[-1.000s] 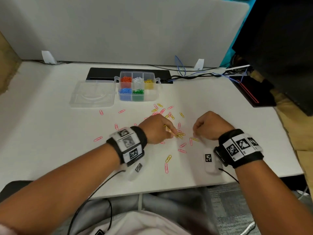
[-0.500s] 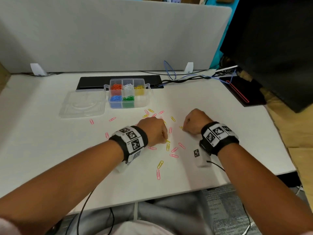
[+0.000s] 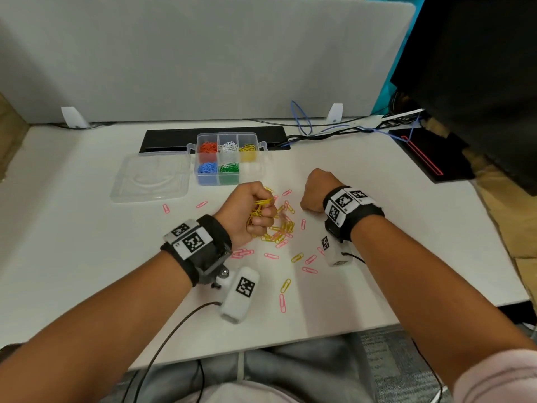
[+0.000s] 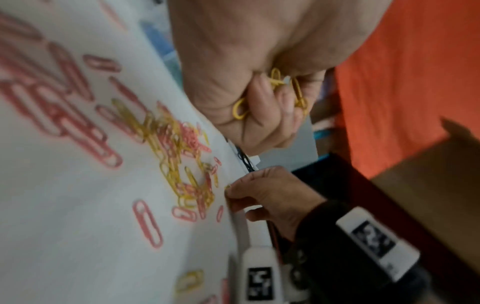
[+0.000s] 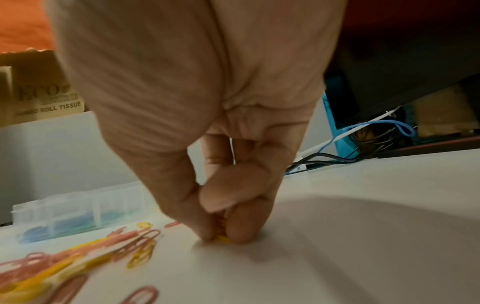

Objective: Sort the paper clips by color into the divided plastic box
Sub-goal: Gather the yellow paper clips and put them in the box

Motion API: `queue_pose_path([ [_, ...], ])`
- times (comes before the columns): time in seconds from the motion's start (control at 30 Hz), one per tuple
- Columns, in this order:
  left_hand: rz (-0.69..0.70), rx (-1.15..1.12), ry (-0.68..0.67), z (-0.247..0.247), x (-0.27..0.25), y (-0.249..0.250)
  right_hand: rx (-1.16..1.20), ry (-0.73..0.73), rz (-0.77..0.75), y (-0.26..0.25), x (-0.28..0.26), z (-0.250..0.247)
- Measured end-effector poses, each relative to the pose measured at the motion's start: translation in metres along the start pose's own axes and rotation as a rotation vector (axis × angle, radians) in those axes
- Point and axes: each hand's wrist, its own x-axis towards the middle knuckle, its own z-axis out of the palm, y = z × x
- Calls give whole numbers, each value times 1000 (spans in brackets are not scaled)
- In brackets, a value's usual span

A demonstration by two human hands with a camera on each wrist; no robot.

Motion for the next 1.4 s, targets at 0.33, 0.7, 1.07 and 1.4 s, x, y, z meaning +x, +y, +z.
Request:
queue_pose_path([
  [0.33,-62,6,136,-14,4,-11,-97,-123,-35,-1,-18,-2],
  [0.7,-133,-76,89,-6,15,-21,603,-133,-364,-27,-70,-25],
  [1.07,-121,-121,134,-26,1,-21,-214,-190,-540,-16,-51,-1],
  [1.4,-140,-231,93,-26,-4,-32,-55,-125,-412,-9,-54,8],
])
